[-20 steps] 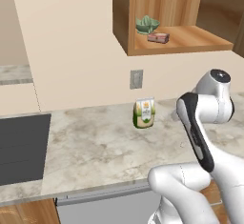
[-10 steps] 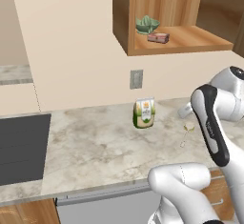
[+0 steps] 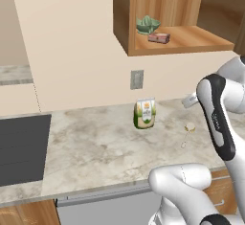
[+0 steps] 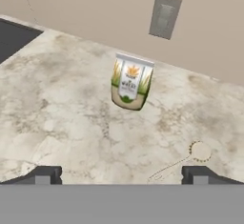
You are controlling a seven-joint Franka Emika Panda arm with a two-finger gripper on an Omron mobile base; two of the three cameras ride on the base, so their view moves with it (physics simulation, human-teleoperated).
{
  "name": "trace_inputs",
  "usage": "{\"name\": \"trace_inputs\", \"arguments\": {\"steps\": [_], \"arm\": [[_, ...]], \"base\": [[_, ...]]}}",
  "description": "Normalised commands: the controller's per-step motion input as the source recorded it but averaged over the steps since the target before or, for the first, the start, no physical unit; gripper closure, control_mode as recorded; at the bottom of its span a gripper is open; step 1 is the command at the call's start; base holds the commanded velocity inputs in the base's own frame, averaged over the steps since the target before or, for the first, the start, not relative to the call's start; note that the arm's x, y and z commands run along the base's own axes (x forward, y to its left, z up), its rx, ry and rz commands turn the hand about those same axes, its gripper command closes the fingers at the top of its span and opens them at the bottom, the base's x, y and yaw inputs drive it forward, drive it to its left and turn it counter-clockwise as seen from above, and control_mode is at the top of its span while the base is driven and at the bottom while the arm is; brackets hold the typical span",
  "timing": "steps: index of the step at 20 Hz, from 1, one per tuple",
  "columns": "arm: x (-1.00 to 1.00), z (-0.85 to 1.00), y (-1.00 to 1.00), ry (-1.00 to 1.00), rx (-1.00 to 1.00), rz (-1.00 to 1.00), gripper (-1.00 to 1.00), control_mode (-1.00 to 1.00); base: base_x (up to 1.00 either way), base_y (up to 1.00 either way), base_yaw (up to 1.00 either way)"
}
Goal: Pick the dish brush and bar soap from the cabinet and place them on the counter.
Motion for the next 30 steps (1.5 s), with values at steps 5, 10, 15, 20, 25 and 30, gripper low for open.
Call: {"name": "trace_inputs", "arguments": {"steps": [5, 10, 15, 20, 25, 30], "arm": [[-0.04, 0.54, -0.04, -0.1, 0.03, -0.02, -1.0, -1.0], [-0.03, 0.41, -0.1, -0.17, 0.0, -0.06, -1.0, -1.0], [-0.03, 0.33, 0.01, -0.08, -0.1, -0.04, -1.0, -1.0], [0.0, 0.57, 0.0, -0.01, -0.02, -0.01, -1.0, -1.0], [0.0, 0.56, 0.0, -0.07, 0.0, 0.0, -1.0, -1.0], [0.02, 0.46, 0.0, -0.06, 0.0, 0.0, -1.0, -1.0]], "base": [[0.0, 0.0, 0.0], [0.0, 0.0, 0.0], [0.0, 0.0, 0.0], [0.0, 0.0, 0.0], [0.0, 0.0, 0.0], [0.0, 0.0, 0.0]]}}
